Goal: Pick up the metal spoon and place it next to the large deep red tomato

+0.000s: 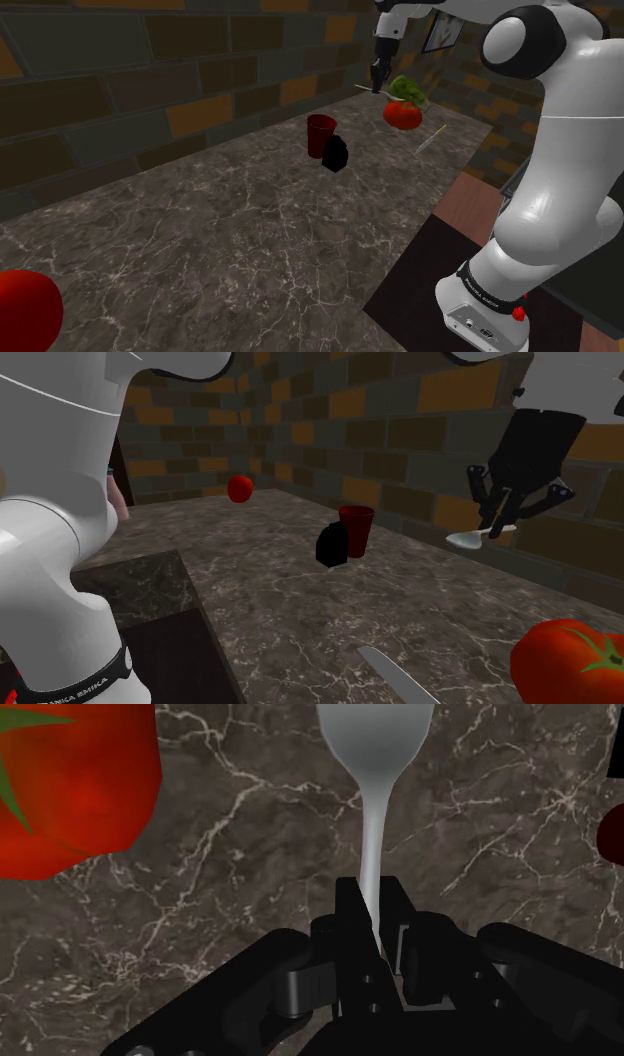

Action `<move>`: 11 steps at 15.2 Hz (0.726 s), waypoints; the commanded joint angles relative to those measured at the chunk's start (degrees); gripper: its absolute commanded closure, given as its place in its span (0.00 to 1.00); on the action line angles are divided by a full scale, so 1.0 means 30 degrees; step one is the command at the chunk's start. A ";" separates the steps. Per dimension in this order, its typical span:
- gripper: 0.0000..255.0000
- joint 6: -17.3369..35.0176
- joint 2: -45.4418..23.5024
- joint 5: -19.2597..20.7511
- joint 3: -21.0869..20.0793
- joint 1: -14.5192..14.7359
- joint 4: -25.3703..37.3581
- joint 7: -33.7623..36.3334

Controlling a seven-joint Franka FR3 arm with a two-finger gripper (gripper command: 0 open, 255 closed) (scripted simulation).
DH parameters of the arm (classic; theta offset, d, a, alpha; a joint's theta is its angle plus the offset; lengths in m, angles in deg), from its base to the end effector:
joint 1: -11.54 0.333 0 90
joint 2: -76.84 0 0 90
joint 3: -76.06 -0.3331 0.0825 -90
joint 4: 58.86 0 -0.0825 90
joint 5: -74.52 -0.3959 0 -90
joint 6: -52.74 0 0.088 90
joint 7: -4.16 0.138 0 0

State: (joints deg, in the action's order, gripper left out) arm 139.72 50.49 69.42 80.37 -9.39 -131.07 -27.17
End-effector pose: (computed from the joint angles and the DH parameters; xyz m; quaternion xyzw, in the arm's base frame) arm 0.6281 -0.2713 0.4655 -0.9932 -0.0529 0.0753 0.0717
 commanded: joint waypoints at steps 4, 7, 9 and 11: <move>1.00 0.1351 0.0107 0.0003 -0.0005 0.0049 -0.1452 -0.0075; 1.00 0.2101 0.0074 -0.0005 -0.0008 0.0068 -0.2172 -0.0120; 1.00 0.2589 0.0028 -0.0013 -0.0012 0.0078 -0.2614 -0.0150; 1.00 0.3068 -0.0038 -0.0022 -0.0015 0.0087 -0.3029 -0.0181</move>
State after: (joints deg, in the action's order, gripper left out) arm 148.23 50.63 69.38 80.32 -9.10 -139.73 -27.62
